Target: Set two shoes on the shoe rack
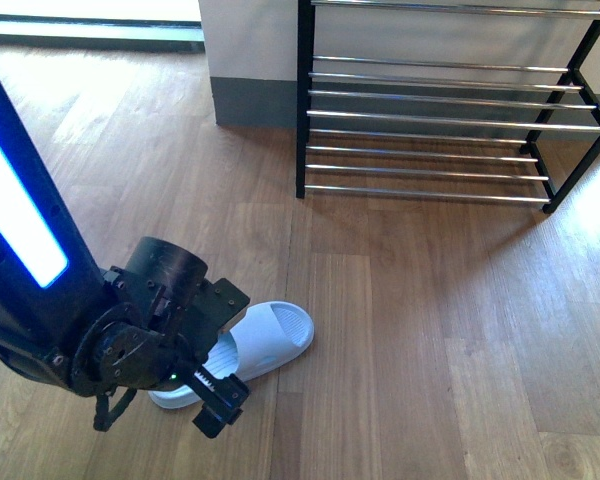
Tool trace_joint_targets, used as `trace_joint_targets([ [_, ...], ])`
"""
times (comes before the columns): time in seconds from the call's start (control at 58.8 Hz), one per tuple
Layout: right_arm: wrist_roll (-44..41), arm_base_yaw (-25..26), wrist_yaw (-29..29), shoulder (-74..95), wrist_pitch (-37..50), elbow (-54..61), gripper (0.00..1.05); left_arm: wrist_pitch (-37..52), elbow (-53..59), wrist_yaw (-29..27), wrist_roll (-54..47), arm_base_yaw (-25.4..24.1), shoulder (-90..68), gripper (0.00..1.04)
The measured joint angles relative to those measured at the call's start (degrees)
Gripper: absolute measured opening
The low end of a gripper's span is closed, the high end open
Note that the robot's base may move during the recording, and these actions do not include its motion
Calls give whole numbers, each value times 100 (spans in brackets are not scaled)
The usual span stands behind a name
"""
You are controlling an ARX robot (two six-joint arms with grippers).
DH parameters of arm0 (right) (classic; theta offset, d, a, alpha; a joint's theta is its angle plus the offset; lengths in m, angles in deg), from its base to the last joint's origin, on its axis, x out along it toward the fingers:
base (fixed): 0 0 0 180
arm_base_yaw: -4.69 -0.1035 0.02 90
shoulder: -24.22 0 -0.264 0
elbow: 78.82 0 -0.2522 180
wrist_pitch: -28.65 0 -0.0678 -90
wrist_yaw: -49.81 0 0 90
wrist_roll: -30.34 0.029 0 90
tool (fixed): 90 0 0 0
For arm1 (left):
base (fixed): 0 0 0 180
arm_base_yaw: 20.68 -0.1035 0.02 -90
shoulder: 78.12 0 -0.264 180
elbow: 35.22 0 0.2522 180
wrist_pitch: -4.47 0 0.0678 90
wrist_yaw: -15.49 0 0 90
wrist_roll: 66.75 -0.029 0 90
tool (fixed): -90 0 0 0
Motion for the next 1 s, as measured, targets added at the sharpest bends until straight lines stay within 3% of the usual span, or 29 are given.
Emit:
trace_joint_targets([
  [1.003, 0, 0, 0, 0, 0, 0, 1, -817, -1823, -118, 90, 544, -1158, 95],
])
